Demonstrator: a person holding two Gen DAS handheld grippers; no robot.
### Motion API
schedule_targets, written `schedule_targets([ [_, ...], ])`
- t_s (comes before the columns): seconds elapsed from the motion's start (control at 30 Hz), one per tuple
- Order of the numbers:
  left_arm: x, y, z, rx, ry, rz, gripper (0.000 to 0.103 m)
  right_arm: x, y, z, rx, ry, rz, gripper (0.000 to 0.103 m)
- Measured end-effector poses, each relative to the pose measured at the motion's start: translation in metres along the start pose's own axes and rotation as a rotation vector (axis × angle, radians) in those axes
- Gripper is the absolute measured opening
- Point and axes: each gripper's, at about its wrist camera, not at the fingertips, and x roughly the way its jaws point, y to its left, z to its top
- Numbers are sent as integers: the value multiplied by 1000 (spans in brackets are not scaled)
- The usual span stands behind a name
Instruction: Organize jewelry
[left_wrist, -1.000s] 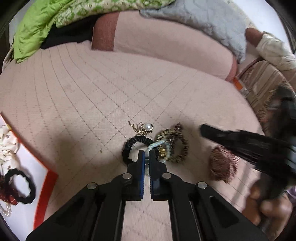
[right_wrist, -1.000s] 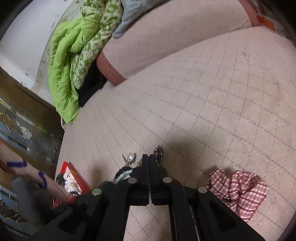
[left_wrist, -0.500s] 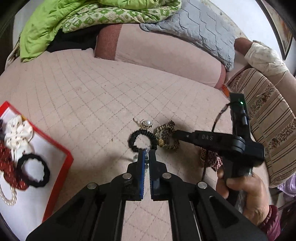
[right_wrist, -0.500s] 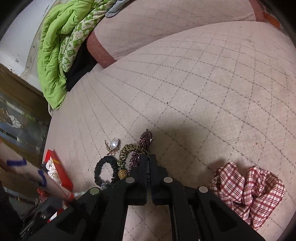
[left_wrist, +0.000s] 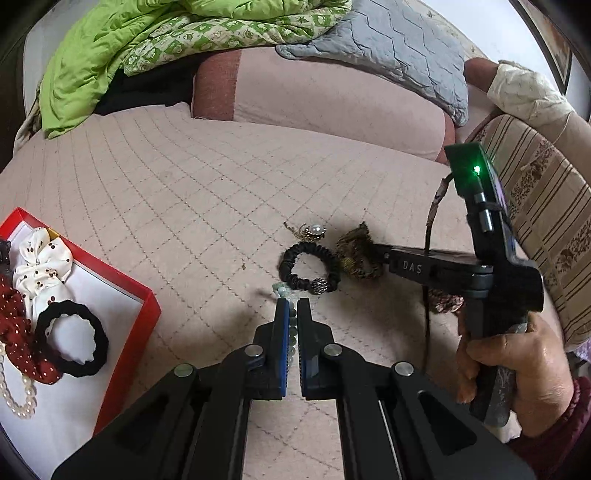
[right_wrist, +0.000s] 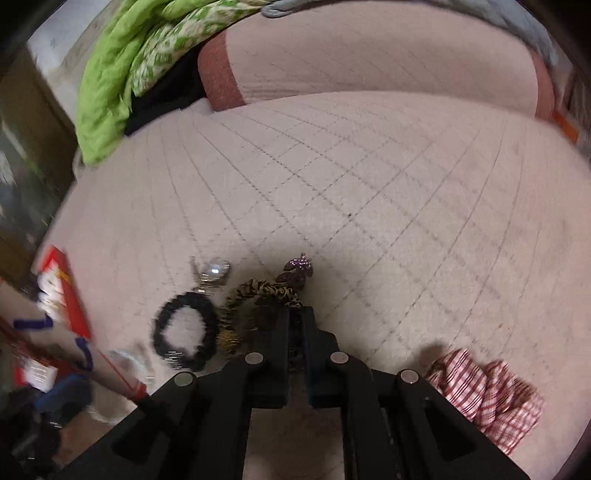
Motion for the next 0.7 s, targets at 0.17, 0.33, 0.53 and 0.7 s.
schedule_targets([
  [0.17, -6, 3, 2, 13, -36, 22, 4, -19, -15, 7, 85, -77, 16, 3],
  [0.33, -10, 6, 3, 9, -58, 31, 4, -59, -18, 12, 91, -212, 21, 1],
  [0.53, -8, 7, 4, 10, -52, 37, 4, -54, -26, 14, 129, -187, 79, 1],
  [0.7, -6, 10, 4, 3, -44, 35, 4, -29, -35, 8, 154, -53, 54, 2],
])
